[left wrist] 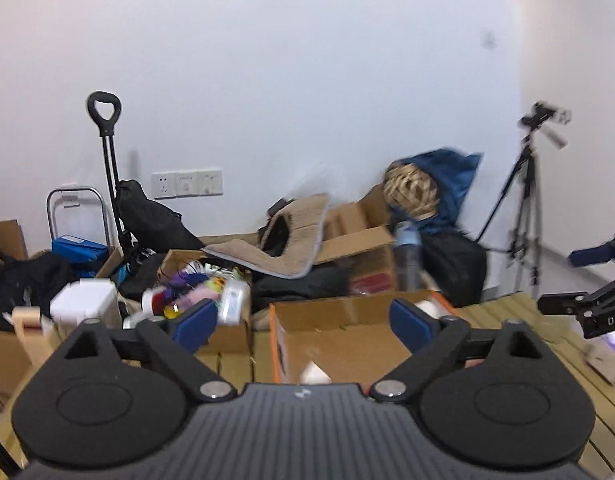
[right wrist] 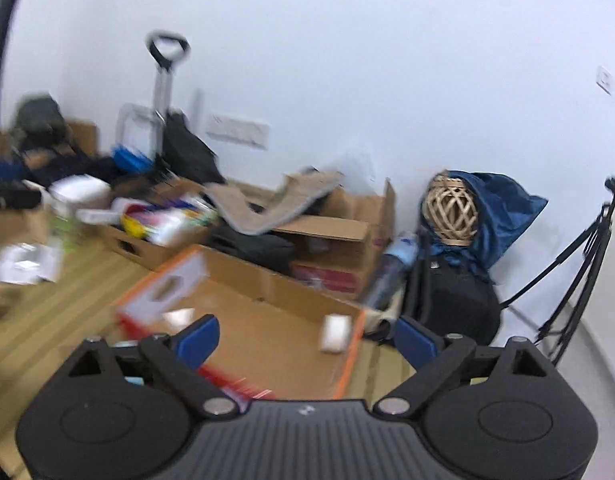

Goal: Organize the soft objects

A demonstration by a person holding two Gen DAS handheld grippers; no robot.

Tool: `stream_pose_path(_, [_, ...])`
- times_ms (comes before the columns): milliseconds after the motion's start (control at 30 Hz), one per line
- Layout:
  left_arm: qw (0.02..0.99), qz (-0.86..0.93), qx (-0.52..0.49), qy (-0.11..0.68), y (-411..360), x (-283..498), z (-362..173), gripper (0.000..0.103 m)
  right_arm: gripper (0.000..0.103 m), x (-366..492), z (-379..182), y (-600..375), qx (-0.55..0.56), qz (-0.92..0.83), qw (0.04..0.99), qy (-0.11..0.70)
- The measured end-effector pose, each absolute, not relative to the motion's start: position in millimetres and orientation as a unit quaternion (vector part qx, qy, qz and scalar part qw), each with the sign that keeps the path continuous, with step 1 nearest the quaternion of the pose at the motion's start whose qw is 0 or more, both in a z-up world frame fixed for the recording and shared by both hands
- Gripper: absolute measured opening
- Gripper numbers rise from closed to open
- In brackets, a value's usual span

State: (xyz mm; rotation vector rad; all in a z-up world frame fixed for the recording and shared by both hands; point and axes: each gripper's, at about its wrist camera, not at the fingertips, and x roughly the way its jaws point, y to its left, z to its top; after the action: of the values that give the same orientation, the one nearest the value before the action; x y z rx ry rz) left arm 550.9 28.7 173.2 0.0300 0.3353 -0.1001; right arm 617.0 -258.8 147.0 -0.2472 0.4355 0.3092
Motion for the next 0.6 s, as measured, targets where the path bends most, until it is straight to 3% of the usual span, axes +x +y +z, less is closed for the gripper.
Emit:
stream_pose_path(100, [0.988, -0.053, 0.008, 0.148, 29, 478, 135, 0.099, 0.103, 542, 118, -267, -0.084, 0.165, 0.966, 0.180])
stream_pose_path(333, [0.986, -0.045, -0.029, 0.156, 23, 338, 44, 0.103, 0.103, 378, 17, -264, -0.037, 0.134, 0.983, 0.117])
stream_pose_path(433, [0.980, -0.070, -0.008, 0.188, 13, 320, 21, 0.103, 0.103, 330, -26, -262, 0.002, 0.149, 0.982, 0.112])
stream_pose_path(600, [0.981, -0.104, 0.022, 0.163, -11, 329, 17, 0.103, 0.100, 322, -49, -258, 0.023, 0.134, 0.980, 0.144])
